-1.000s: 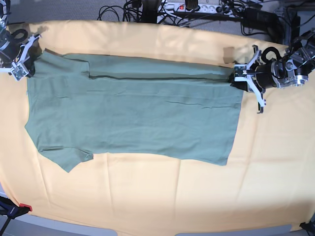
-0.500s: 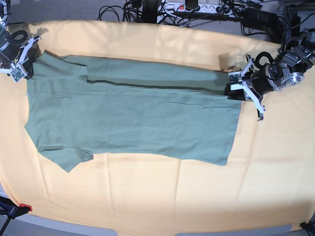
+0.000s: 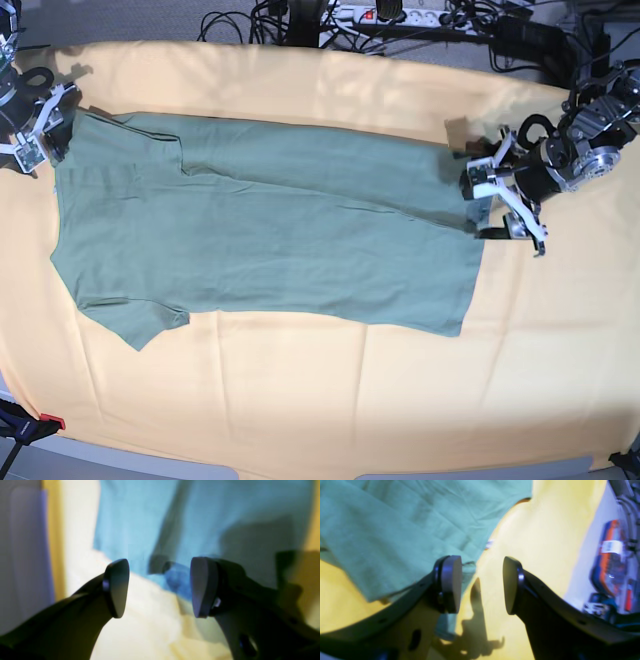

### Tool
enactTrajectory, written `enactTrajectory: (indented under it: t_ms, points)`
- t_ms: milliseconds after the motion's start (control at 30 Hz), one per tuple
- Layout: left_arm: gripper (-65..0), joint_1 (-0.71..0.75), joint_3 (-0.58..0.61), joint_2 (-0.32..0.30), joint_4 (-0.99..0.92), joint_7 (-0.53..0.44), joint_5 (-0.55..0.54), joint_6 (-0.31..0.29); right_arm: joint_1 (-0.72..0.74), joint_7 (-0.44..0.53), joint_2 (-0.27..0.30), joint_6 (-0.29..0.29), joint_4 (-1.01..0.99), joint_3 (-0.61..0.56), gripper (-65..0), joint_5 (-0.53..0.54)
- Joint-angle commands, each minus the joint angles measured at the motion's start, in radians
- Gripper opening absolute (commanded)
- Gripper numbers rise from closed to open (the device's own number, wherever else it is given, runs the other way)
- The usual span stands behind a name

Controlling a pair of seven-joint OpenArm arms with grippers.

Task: Fold the T-shirt properly
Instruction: 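Fold the shirt side near the left gripper inward with the left gripper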

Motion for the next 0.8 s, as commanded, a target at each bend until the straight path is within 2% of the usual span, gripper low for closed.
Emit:
enactTrajectory:
  t_ms: [0, 67, 100, 267, 333, 367, 500, 633, 767]
  points:
    - [-26.1, -0.021, -0.011, -0.023, 0.009, 0.004, -0.001, 0.014, 0.007, 0.013, 0.02, -0.017, 0.013, 0.011, -36.1, -0.007]
    - [-26.1, -0.025, -0.011, -0.025, 0.009, 0.024, -0.003, 0.011, 0.014, -0.011, 0.02, -0.004, 0.026, 0.011, -36.1, -0.007]
    - [-26.1, -0.024, -0.011, -0.03, 0.009, 0.024, -0.006, -0.002, 0.014, -0.026, 0.02, 0.027, 0.04, 0.011, -36.1, -0.007]
    - [-26.1, -0.024, -0.011, -0.056, 0.01, 0.023, -0.031, -0.147, 0.008, -0.136, 0.02, 0.303, 0.114, 0.011, -36.3, 0.018]
    - [-26.1, -0.024, -0.011, -0.061, 0.01, 0.023, -0.03, -0.181, 0.007, -0.175, 0.02, 0.374, 0.117, 0.011, -36.3, 0.04]
    - [-26.1, -0.024, -0.011, -0.062, 0.009, 0.023, -0.03, -0.183, 0.006, -0.19, 0.02, 0.381, 0.117, 0.011, -36.3, 0.039]
    - [-26.1, -0.024, -0.011, -0.061, 0.009, 0.013, -0.031, -0.182, 0.005, -0.212, 0.023, 0.334, 0.095, 0.011, -36.3, 0.01]
    - [-26.1, -0.024, -0.011, -0.061, 0.01, -0.012, -0.031, -0.182, 0.006, -0.212, 0.028, 0.393, 0.027, 0.011, -36.3, -0.003]
    - [-26.1, -0.024, -0.011, -0.061, 0.009, -0.011, -0.031, -0.182, 0.005, -0.212, 0.043, 0.414, -0.015, 0.011, -36.3, -0.01]
